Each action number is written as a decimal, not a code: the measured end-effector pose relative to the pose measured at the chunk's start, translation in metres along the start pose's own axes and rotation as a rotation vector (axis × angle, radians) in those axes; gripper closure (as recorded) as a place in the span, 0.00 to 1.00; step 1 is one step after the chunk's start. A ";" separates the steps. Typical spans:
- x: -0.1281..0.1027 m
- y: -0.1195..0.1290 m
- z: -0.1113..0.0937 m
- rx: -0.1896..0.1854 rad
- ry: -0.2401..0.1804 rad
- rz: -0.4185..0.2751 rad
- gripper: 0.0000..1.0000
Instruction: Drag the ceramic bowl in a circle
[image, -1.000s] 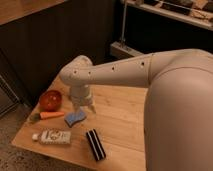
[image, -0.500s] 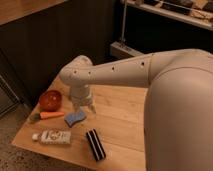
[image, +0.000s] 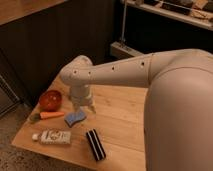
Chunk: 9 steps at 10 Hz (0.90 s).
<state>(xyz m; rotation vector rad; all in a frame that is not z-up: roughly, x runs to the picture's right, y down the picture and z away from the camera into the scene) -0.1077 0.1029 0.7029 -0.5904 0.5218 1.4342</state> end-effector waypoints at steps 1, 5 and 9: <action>0.000 0.000 0.000 0.000 0.000 0.000 0.35; -0.003 0.002 0.002 0.008 -0.002 -0.007 0.35; -0.021 0.044 0.012 0.030 0.008 -0.074 0.35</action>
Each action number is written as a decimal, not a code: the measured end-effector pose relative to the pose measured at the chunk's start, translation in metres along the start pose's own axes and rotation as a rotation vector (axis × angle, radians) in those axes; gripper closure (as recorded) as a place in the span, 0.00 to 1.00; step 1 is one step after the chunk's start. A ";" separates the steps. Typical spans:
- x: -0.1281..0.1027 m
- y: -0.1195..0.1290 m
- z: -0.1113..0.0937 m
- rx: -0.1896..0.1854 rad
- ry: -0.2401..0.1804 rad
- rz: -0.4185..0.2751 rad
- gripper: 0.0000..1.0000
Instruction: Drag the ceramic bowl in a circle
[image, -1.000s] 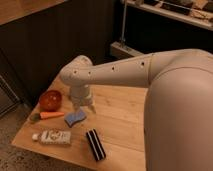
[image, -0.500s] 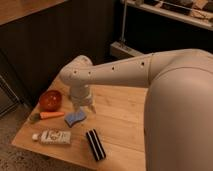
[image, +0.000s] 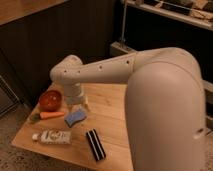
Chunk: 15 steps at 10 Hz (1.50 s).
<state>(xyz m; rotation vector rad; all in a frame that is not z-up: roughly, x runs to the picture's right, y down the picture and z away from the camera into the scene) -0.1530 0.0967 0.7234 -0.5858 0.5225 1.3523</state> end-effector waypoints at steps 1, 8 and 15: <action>-0.012 0.014 0.002 0.004 -0.004 -0.021 0.35; -0.087 0.087 0.022 -0.032 -0.029 -0.085 0.35; -0.133 0.110 0.072 -0.084 -0.023 -0.088 0.35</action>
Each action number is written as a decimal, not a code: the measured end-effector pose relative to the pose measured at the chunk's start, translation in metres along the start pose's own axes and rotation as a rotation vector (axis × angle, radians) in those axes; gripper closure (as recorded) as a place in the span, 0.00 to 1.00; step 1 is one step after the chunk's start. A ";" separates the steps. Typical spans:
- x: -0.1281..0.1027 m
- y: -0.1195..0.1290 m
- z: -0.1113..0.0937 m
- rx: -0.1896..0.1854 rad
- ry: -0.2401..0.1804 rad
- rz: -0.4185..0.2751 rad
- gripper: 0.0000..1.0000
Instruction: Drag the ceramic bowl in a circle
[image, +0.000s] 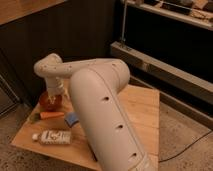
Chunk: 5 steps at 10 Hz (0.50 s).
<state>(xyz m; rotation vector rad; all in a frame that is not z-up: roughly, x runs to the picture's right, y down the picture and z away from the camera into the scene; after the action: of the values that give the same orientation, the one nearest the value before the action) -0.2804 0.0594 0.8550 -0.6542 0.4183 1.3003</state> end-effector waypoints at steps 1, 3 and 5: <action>-0.003 0.002 0.007 -0.004 0.003 -0.004 0.35; -0.012 0.009 0.021 -0.015 -0.005 -0.022 0.47; -0.017 0.015 0.030 -0.020 -0.011 -0.036 0.66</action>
<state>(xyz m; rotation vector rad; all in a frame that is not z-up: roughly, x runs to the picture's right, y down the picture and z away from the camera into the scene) -0.3007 0.0685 0.8853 -0.6680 0.3836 1.2751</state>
